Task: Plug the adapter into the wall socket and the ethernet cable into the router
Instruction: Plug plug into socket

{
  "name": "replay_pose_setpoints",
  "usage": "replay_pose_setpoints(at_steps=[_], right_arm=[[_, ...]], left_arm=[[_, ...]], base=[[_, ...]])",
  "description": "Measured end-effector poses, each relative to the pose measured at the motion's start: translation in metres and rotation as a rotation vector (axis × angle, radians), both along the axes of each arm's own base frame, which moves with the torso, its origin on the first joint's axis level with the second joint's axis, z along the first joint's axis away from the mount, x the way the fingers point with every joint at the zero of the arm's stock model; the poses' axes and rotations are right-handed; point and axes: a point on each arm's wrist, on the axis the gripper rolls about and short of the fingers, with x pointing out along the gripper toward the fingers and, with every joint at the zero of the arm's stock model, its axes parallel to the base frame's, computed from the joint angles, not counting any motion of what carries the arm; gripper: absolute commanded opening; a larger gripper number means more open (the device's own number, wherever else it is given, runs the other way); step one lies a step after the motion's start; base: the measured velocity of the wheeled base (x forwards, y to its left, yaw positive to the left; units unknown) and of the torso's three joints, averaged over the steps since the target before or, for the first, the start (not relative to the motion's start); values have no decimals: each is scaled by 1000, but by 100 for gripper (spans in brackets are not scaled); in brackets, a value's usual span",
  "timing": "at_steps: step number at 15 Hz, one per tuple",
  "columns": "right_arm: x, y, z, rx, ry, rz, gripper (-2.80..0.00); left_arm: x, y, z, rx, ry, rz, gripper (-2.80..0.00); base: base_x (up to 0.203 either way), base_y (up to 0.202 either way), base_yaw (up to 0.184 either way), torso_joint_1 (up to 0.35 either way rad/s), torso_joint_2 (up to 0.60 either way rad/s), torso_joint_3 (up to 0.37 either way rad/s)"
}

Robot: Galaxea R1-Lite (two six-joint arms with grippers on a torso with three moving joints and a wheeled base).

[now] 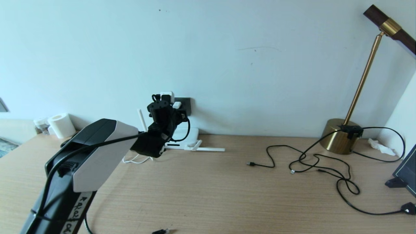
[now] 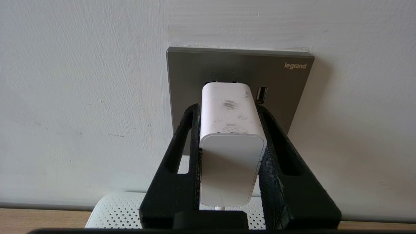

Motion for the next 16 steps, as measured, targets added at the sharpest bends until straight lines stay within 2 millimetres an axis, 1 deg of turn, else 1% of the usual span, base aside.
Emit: replay_pose_setpoints(at_steps=[5, 16], right_arm=[[0, 0, 0, 0, 0, 1, -280], [0, 0, 0, 0, 0, 0, -280]], left_arm=[[3, -1, 3, 0, 1, 0, -280], [5, -2, -1, 10, 36, 19, -280]], base=[[0, 0, 0, 0, 0, 0], [0, 0, 0, 0, 0, 0]])
